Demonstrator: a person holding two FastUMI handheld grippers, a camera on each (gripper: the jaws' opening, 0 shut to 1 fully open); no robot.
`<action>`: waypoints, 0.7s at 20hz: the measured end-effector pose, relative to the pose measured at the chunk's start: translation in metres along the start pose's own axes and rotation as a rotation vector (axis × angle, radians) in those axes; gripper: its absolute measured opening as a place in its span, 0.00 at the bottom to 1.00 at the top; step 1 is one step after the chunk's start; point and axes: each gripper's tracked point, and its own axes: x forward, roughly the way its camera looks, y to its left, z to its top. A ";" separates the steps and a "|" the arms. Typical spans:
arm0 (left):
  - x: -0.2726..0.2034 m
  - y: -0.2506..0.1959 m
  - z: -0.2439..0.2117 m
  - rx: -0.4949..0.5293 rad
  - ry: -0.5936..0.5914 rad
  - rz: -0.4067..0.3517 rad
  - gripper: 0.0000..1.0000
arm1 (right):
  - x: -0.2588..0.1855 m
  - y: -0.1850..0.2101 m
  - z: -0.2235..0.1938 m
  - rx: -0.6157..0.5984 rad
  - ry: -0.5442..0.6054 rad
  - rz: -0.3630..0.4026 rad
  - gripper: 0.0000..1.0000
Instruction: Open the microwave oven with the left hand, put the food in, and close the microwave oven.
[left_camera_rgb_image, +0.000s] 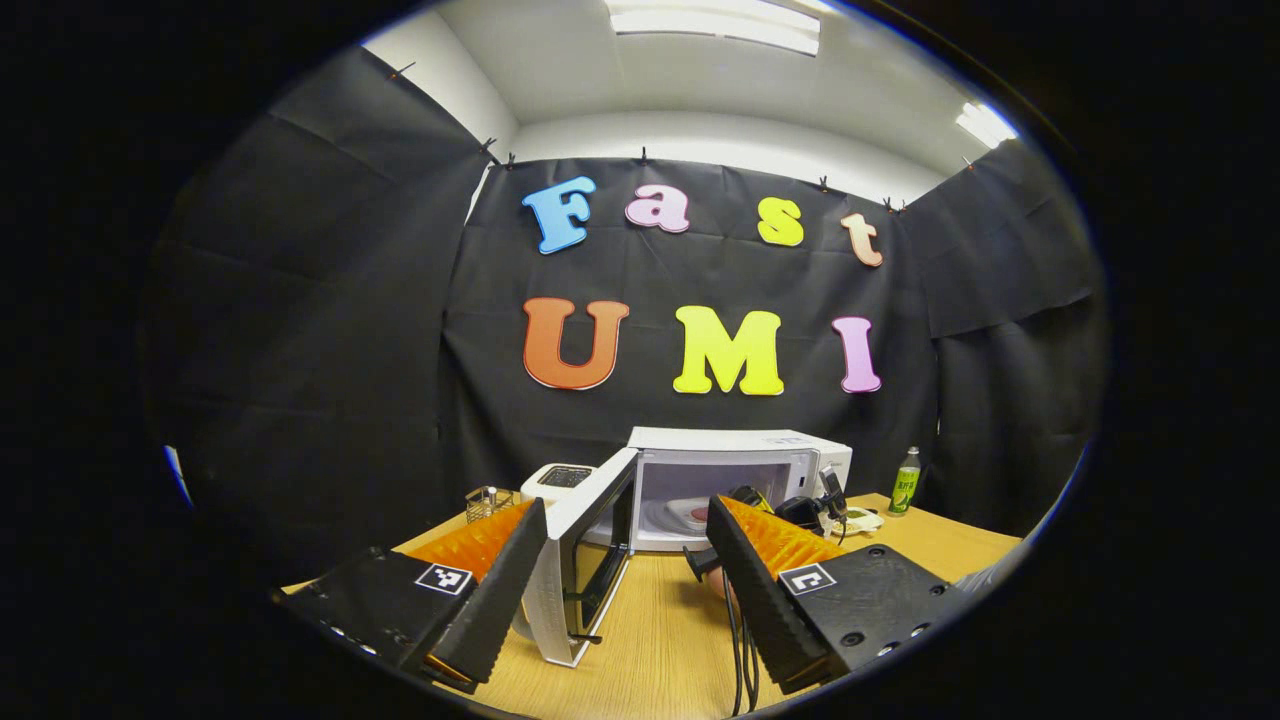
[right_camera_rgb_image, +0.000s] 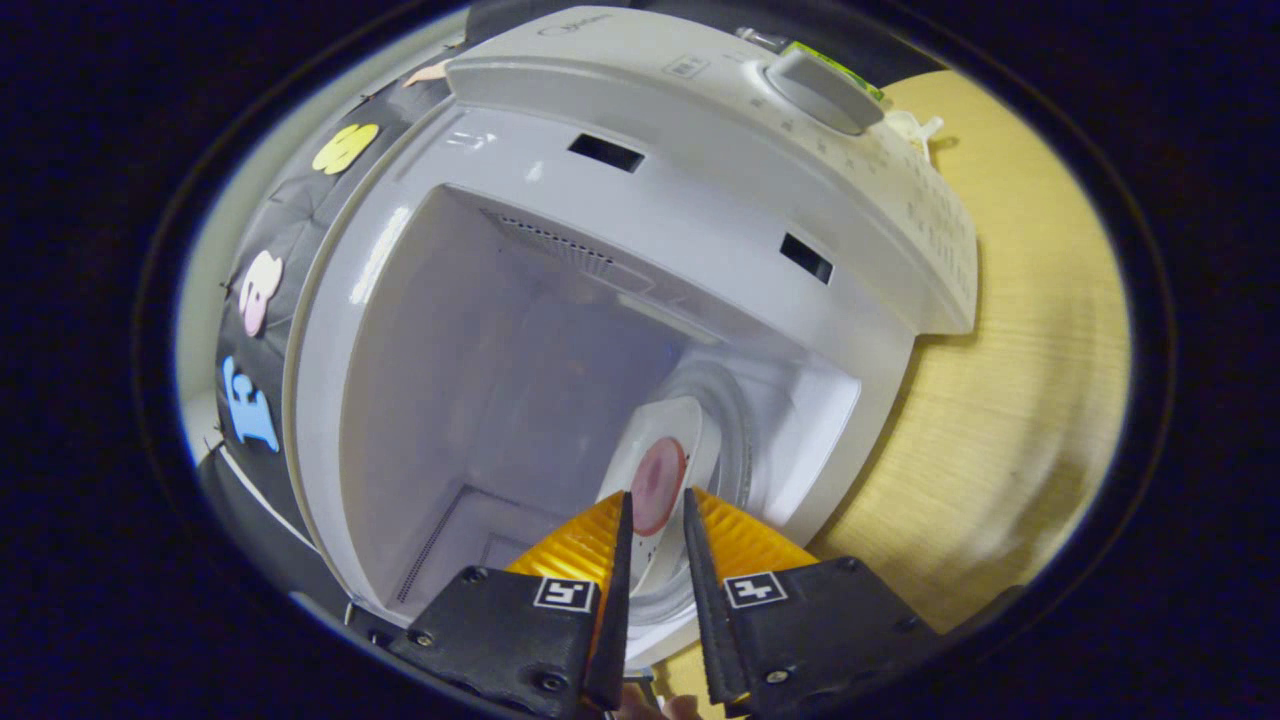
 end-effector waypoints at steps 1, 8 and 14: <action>-0.001 0.000 -0.001 0.000 0.004 -0.002 0.95 | -0.003 0.000 0.000 -0.013 0.006 0.015 0.41; -0.004 0.007 -0.004 -0.003 0.013 0.012 0.95 | -0.032 -0.002 -0.001 -0.293 0.061 0.055 0.92; -0.011 0.048 -0.005 0.042 -0.001 0.086 0.95 | -0.090 0.018 -0.011 -0.488 0.162 0.168 0.92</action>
